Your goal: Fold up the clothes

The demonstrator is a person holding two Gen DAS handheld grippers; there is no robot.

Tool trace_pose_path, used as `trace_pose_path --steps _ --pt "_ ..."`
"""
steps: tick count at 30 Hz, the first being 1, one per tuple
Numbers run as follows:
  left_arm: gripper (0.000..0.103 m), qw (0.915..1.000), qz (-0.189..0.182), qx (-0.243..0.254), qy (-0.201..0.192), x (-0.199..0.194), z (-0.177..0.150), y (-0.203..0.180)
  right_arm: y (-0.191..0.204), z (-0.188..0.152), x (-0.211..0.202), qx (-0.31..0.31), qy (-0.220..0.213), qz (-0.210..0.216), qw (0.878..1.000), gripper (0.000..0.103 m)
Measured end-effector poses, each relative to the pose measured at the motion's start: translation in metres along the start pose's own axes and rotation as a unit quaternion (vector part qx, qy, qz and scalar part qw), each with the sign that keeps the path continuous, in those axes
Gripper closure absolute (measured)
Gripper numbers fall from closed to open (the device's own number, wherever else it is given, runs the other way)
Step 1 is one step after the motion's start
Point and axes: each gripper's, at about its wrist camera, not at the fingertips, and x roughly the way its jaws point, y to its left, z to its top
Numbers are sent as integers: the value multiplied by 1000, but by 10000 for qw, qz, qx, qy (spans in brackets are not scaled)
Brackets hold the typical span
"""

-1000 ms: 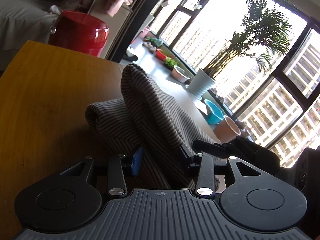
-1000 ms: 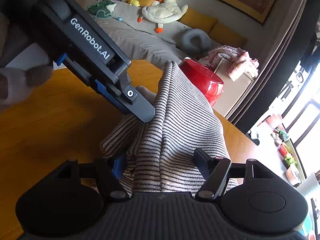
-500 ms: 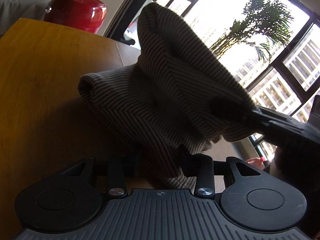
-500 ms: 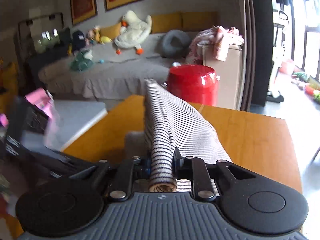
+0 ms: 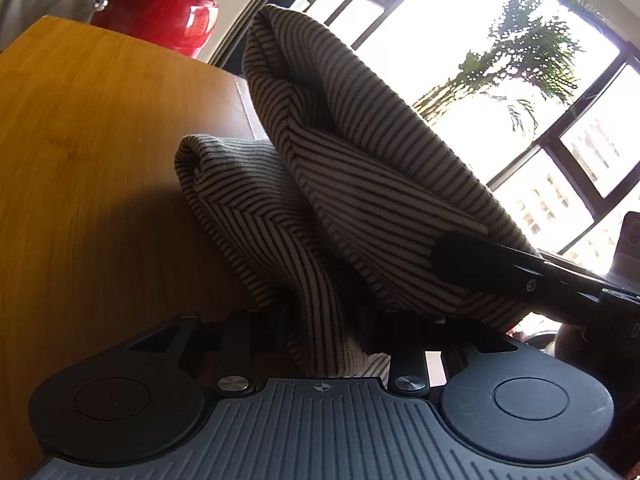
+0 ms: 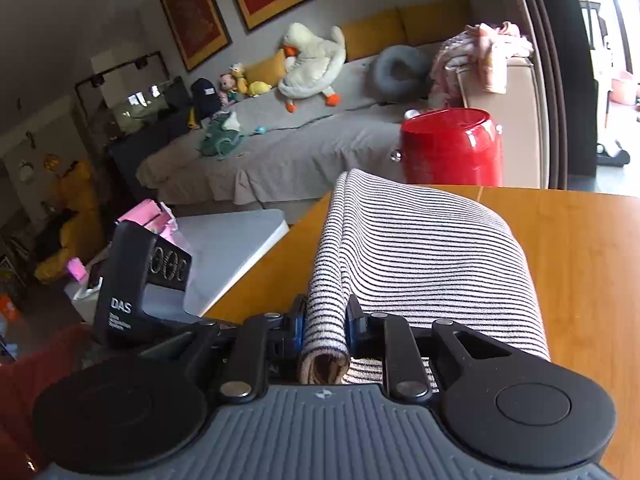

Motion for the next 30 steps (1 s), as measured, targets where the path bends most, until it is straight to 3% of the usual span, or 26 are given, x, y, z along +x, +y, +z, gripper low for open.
trace_pose_path --steps 4,12,18,22,26,30 --pt "72 10000 14 1 -24 -3 -3 2 -13 -7 11 280 94 -16 9996 84" --pt "69 9994 258 238 -43 -28 -8 -7 -27 -16 11 530 167 -74 9984 85" --pt "70 9997 -16 243 -71 -45 -18 -12 -35 -17 11 752 104 72 9971 85" --pt "70 9997 -50 229 72 -32 -18 -12 -29 -12 1 717 -125 156 9972 86" --pt "70 9994 -95 227 229 -13 -19 -13 -12 3 -16 544 -361 667 9956 87" --pt "70 9994 -116 256 220 -9 -17 -15 -3 2 -2 224 -5 629 9978 87"
